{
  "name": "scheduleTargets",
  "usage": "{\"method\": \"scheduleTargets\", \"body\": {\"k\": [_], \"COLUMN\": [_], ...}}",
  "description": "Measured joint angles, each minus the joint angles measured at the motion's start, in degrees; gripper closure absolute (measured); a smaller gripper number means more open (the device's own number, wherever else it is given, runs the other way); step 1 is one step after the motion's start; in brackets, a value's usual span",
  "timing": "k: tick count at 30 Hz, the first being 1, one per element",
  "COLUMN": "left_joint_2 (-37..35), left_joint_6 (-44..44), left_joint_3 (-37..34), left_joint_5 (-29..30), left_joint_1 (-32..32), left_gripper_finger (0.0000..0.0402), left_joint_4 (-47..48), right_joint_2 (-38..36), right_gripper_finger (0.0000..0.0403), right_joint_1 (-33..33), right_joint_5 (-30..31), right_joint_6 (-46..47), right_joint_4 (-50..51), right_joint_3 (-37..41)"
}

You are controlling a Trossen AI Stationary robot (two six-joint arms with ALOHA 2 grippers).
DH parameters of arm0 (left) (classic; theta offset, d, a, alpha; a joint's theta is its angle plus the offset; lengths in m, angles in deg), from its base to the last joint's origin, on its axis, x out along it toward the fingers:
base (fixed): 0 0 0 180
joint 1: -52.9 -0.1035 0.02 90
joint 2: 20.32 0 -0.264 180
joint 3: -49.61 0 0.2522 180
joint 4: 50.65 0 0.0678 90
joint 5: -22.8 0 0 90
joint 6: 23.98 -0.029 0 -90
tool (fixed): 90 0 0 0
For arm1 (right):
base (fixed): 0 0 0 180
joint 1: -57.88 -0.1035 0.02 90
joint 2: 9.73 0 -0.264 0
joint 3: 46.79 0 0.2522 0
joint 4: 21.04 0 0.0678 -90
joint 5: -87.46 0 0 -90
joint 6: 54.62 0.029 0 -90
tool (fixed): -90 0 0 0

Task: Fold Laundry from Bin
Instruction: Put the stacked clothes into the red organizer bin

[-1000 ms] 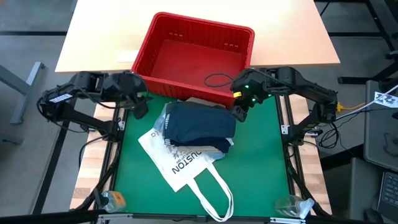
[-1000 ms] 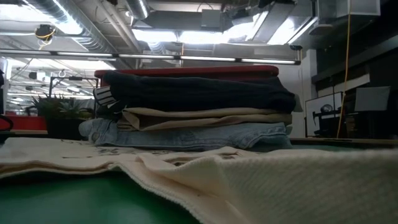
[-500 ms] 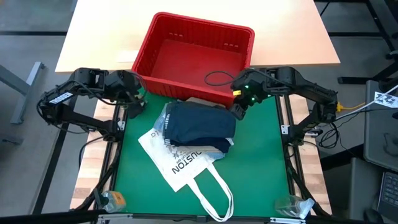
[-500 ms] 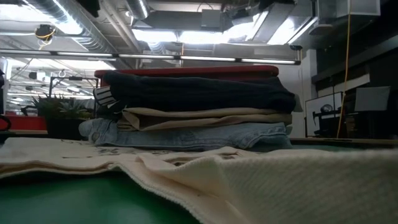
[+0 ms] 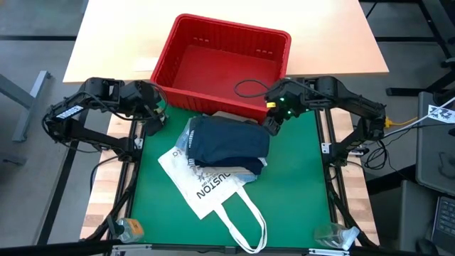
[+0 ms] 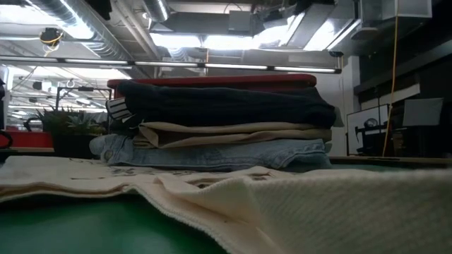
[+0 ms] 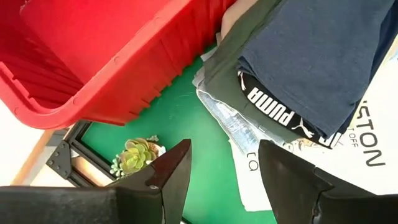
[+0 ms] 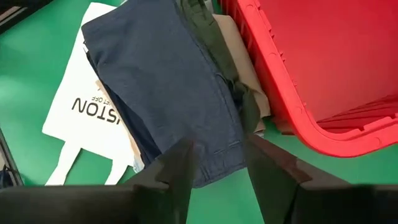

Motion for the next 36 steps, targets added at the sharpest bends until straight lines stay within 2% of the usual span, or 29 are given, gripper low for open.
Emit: {"method": "scheduleTargets", "body": {"k": [4, 7, 10, 14, 19, 22, 26, 29, 36], "left_joint_2": [0.0, 0.0, -0.7, -1.1, -1.3, -1.7, -1.6, -1.7, -1.6], "left_joint_6": [2.5, 4.2, 4.5, 4.3, 2.5, 1.2, -0.5, -1.0, 2.7], "left_joint_3": [0.0, -1.4, -4.0, -9.2, -17.3, -23.3, -31.4, -36.3, -45.2], "left_joint_5": [-0.6, -2.6, -4.5, -7.9, -14.2, -18.0, -24.5, -25.0, -25.5], "left_joint_1": [0.0, -0.5, -2.2, -5.1, -8.1, -9.9, -11.9, -13.5, -17.5], "left_gripper_finger": [0.0221, 0.0222, 0.0222, 0.0222, 0.0222, 0.0222, 0.0222, 0.0222, 0.0222], "left_joint_4": [0.6, 0.8, 0.6, 0.7, -2.7, -8.4, -18.1, -25.8, -37.4], "right_joint_2": [0.2, 0.3, -0.7, -4.1, -11.5, -16.7, -22.2, -24.7, -25.3], "right_gripper_finger": [0.0217, 0.0187, 0.0168, 0.0166, 0.0179, 0.0186, 0.0192, 0.0194, 0.0194], "right_joint_1": [0.0, 0.0, 0.0, 0.0, 0.0, 0.0, 0.0, 0.0, -0.1], "right_joint_5": [4.6, 6.5, 4.3, 0.1, -0.8, -1.5, -7.5, -11.5, -13.1], "right_joint_6": [1.8, 2.7, 2.1, 2.2, 6.5, 11.1, 15.8, 18.7, 22.0], "right_joint_4": [2.0, 7.6, 7.1, 7.2, 5.5, -2.1, -13.8, -19.9, -29.5], "right_joint_3": [0.0, 0.0, 1.7, 5.9, 17.5, 27.3, 39.7, 47.6, 60.8]}}
